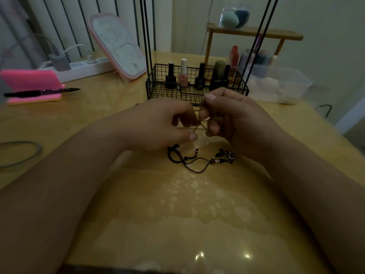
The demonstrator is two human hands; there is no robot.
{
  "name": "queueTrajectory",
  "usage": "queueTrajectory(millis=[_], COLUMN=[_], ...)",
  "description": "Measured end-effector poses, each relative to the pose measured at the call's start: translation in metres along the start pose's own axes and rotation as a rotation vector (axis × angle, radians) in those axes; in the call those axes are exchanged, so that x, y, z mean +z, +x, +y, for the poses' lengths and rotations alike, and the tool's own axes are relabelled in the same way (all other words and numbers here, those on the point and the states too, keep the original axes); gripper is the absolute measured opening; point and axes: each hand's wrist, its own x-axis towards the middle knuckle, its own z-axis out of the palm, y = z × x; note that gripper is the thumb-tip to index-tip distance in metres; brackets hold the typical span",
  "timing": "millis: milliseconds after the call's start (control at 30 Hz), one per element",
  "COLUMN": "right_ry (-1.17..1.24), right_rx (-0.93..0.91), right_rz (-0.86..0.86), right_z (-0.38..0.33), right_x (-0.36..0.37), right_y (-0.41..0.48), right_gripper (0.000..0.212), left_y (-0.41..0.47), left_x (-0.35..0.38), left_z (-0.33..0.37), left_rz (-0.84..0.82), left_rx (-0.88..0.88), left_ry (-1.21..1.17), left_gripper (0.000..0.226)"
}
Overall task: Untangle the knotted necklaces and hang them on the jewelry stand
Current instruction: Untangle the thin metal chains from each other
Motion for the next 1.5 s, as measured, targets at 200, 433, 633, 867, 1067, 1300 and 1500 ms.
queueTrajectory(millis=[200,433,633,867,1067,1300,1500], right_ry=[0.05,0.068,0.02,-0.202,-0.358,-0.3,-0.352], right_rx=[-0.016,0.026,0.07,0.092,0.017,0.075,0.06], right_rz=[0.008,0.052,0.05,-0.02,0.021,0.043,0.033], right_z=[-0.002,0.0,0.002,0.006,0.006,0.007,0.009], right_x=[-0.001,-0.003,-0.004,-0.004,-0.003,-0.002,-0.001], right_y=[0.0,0.003,0.003,0.001,-0.001,0.0,0.001], right_gripper=[0.01,0.01,0.009,0.012,0.006,0.016,0.019], left_y=[0.003,0.004,0.004,0.006,0.006,0.007,0.008], left_x=[0.004,0.006,0.004,0.006,0.007,0.007,0.011], left_z=[0.0,-0.002,0.0,-0.005,-0.005,-0.005,-0.007], left_rz=[0.07,0.015,0.089,0.102,0.119,0.168,0.204], left_rx=[-0.023,-0.051,-0.096,-0.088,-0.082,-0.017,0.014], left_ry=[-0.242,-0.511,-0.597,-0.602,-0.585,-0.471,-0.411], left_gripper=[0.003,0.006,0.013,0.014,0.011,0.012,0.006])
